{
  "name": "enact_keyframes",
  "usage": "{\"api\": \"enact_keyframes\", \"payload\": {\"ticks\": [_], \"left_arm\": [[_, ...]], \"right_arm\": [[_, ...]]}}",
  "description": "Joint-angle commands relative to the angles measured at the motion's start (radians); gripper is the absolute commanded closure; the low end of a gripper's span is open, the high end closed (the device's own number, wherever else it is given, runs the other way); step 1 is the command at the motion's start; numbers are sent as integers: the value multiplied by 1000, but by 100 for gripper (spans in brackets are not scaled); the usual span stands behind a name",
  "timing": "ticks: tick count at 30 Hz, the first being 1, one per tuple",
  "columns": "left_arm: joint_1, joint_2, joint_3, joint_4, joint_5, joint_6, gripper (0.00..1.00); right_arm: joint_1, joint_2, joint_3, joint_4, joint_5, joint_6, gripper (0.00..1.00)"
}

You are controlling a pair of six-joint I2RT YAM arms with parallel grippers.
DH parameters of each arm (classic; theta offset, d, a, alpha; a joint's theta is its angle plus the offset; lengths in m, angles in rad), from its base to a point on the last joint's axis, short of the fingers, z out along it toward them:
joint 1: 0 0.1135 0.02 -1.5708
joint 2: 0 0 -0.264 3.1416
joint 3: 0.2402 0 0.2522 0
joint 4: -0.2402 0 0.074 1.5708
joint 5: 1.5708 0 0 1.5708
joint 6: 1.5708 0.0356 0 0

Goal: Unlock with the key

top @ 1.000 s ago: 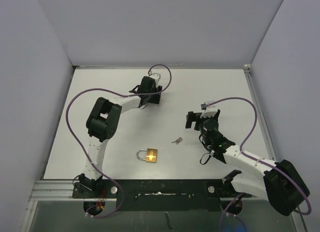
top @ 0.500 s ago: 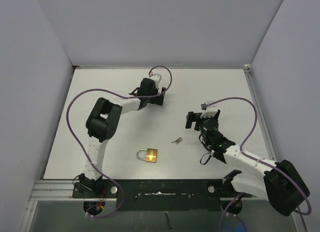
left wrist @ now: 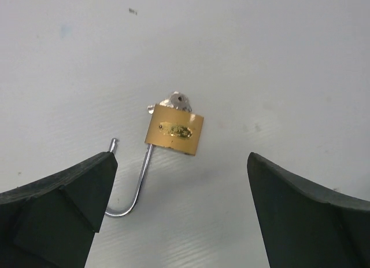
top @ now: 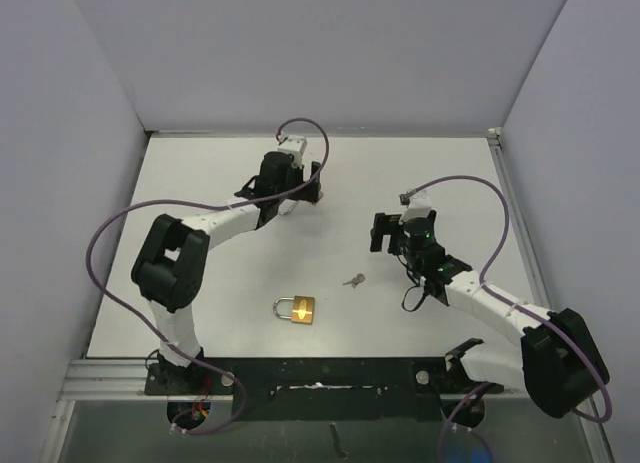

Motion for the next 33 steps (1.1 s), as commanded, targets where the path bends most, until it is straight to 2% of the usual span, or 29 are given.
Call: {"api": "enact_keyframes", "payload": {"ticks": [1,3,5,12,21,28,33], "left_arm": [[2,-192,-16,27,76,-106,2],[-2,-230,-73,46,184,-120,2],[-27,-270,-127,35,189,-146,2],[-189,-413,-243,-184,-17,-86,2],[-199,-636,-455,-274,-76,-114,3],[-199,-616,-460,-279,-83,-126,5],[-199,-627,-466,-279,-113,-145,8]], "right_arm": [[-12,83,90,-88,-148,7,2],[-11,138,132,-135,-187,5,2],[-11,179,161,-174,-223,6,2],[5,189,159,-238,-296,6,0],[15,198,184,-312,-329,-29,4],[89,249,218,-348,-316,-16,17],[134,293,251,-387,-280,14,30]]}}
